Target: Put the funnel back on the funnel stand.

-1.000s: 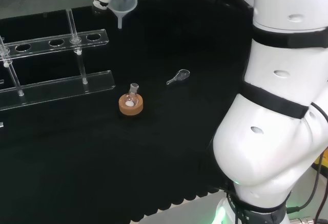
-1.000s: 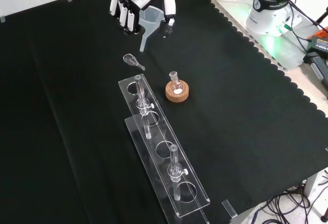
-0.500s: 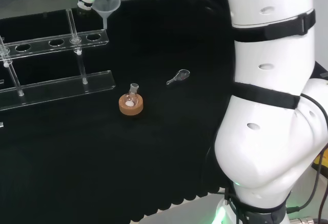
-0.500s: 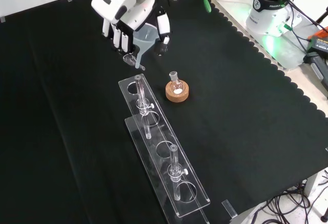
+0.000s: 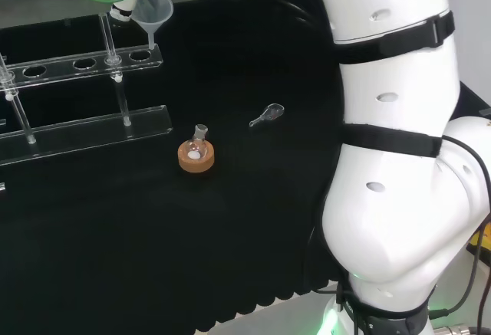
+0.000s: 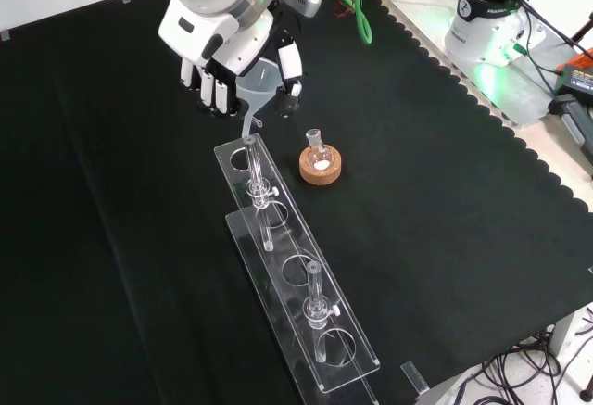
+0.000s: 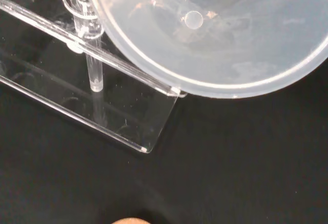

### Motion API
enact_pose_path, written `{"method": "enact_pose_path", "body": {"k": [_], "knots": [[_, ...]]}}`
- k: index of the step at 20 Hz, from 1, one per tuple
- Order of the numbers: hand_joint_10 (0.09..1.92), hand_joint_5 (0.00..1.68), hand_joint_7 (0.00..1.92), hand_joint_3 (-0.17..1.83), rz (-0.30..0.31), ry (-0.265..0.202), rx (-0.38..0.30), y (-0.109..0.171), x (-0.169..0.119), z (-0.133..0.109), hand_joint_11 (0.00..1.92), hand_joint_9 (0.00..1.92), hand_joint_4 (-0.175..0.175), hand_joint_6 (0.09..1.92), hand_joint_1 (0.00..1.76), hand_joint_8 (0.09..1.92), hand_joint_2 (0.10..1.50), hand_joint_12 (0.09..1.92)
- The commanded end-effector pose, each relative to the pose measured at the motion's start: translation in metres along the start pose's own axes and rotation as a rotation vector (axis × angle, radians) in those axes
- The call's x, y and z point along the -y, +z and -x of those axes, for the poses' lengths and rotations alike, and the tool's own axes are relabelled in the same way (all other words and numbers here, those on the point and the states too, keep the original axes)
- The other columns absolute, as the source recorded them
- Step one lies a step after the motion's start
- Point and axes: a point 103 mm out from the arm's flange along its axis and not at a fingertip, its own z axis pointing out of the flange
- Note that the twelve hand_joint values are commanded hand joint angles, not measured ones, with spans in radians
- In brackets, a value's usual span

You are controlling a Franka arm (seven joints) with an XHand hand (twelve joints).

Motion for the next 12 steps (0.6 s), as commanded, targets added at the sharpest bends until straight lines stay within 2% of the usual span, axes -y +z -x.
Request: {"method": "enact_pose_path", "body": {"k": [1, 12], "knots": [[0.56, 0.98, 0.84, 0.64, -0.018, -0.020, 0.007, 0.001, -0.013, -0.008, 0.76, 1.32, -0.027, 0.87, 0.85, 0.72, 0.68, 1.20], [0.56, 0.98, 0.84, 0.65, -0.032, -0.024, 0.003, 0.009, -0.025, -0.012, 0.76, 1.32, -0.027, 0.87, 0.85, 0.73, 0.68, 1.20]]}}
